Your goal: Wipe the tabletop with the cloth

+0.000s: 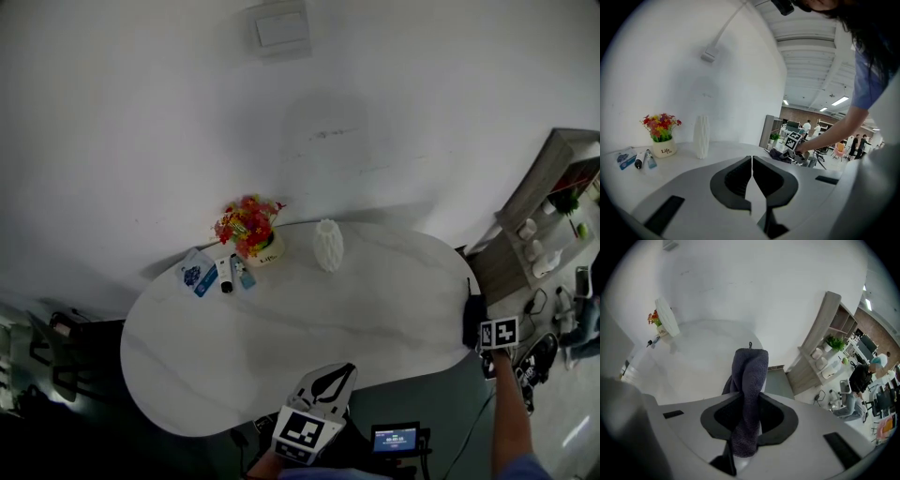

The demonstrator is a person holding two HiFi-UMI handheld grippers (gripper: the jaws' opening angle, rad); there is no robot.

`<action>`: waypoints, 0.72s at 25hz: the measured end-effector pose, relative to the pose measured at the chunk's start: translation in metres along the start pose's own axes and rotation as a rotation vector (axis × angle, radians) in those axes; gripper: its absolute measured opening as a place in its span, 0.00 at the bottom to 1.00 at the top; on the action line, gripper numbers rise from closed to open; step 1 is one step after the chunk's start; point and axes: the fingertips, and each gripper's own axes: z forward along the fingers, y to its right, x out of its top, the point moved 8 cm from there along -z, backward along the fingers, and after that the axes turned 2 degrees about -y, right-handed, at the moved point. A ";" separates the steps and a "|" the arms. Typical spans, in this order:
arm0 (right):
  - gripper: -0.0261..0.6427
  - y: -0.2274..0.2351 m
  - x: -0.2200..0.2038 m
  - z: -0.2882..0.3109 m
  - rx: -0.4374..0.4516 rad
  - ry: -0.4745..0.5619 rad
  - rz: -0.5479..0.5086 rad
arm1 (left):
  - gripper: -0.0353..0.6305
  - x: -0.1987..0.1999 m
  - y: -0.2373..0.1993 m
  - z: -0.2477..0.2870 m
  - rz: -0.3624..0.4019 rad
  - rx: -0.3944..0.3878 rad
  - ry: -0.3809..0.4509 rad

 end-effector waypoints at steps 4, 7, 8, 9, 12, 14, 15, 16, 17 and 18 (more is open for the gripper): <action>0.17 -0.022 0.010 -0.017 0.005 0.048 -0.019 | 0.08 -0.005 -0.009 -0.011 -0.020 0.023 0.019; 0.17 -0.063 0.021 -0.036 0.092 0.123 -0.023 | 0.08 -0.008 -0.017 -0.022 -0.036 0.036 0.036; 0.17 -0.081 0.024 -0.042 0.123 0.144 -0.023 | 0.08 -0.009 -0.020 -0.027 -0.041 0.040 0.043; 0.17 -0.099 0.027 -0.049 0.154 0.162 -0.028 | 0.08 -0.009 -0.022 -0.032 -0.045 0.045 0.051; 0.17 -0.161 0.035 -0.067 0.245 0.206 -0.069 | 0.08 -0.011 -0.034 -0.053 -0.056 0.060 0.081; 0.17 -0.209 0.041 -0.076 0.306 0.221 -0.114 | 0.08 -0.016 -0.046 -0.073 -0.073 0.077 0.099; 0.17 -0.235 0.043 -0.079 0.334 0.223 -0.142 | 0.08 -0.020 -0.054 -0.084 -0.082 0.089 0.105; 0.17 -0.263 0.044 -0.082 0.361 0.224 -0.173 | 0.08 -0.025 -0.062 -0.097 -0.089 0.104 0.109; 0.17 -0.292 0.044 -0.086 0.388 0.226 -0.207 | 0.08 -0.031 -0.070 -0.111 -0.096 0.120 0.112; 0.17 -0.323 0.044 -0.091 0.414 0.228 -0.241 | 0.08 -0.038 -0.079 -0.127 -0.103 0.137 0.116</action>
